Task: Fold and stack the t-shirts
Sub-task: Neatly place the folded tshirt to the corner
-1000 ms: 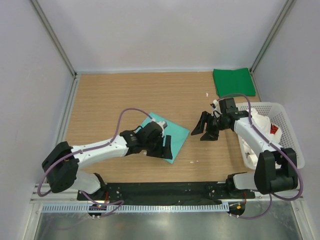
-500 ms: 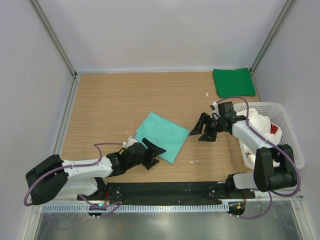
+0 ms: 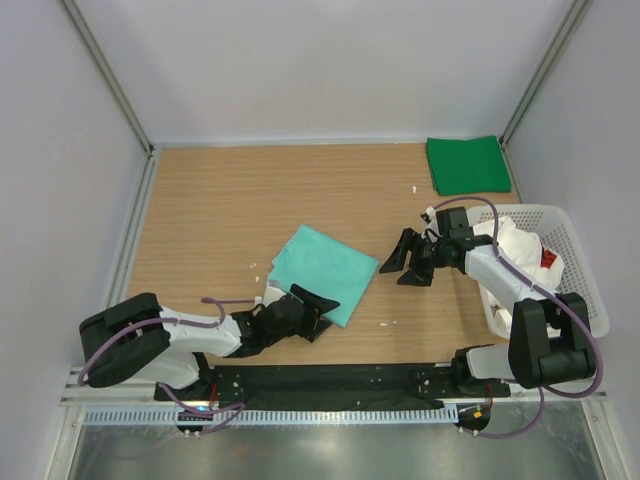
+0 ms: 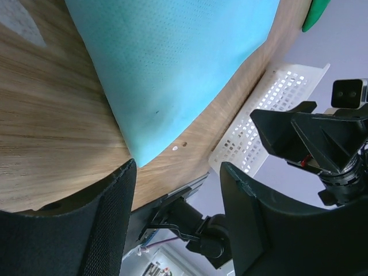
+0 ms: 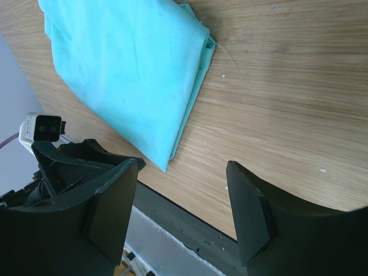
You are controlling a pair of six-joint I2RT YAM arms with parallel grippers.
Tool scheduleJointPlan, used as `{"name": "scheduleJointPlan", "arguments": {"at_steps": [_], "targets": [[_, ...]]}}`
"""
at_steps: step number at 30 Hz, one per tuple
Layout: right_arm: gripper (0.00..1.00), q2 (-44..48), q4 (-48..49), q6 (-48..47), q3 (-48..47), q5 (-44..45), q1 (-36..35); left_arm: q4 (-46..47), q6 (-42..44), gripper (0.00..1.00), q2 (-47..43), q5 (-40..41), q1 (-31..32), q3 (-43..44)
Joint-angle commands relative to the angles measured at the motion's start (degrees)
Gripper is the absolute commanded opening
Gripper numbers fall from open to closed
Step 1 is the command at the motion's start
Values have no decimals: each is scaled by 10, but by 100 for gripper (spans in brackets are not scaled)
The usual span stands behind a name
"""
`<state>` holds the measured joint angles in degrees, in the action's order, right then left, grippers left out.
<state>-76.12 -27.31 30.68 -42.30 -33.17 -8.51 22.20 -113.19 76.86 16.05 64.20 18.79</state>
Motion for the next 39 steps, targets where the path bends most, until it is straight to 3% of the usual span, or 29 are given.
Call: {"name": "scheduleJointPlan", "arguments": {"at_steps": [1,9,19,22,24,27,39], "targets": [[69,17,15,-1,4,-4,-1,22,-19,61,13,22,12,8],[70,9,15,-12,2,-3,-2,42,-33,58,64,34,27,6],[70,-4,69,28,44,-23,0,140,-53,40,145,35,28,-9],[70,-7,88,50,60,-28,-2,153,-60,28,138,49,28,-21],[70,-12,120,83,83,-40,-4,155,-61,13,124,58,27,-25],[71,-13,207,143,133,-73,-8,159,-70,0,109,63,28,-28],[86,2,474,373,227,-20,-96,152,-89,0,62,80,25,-10]]}}
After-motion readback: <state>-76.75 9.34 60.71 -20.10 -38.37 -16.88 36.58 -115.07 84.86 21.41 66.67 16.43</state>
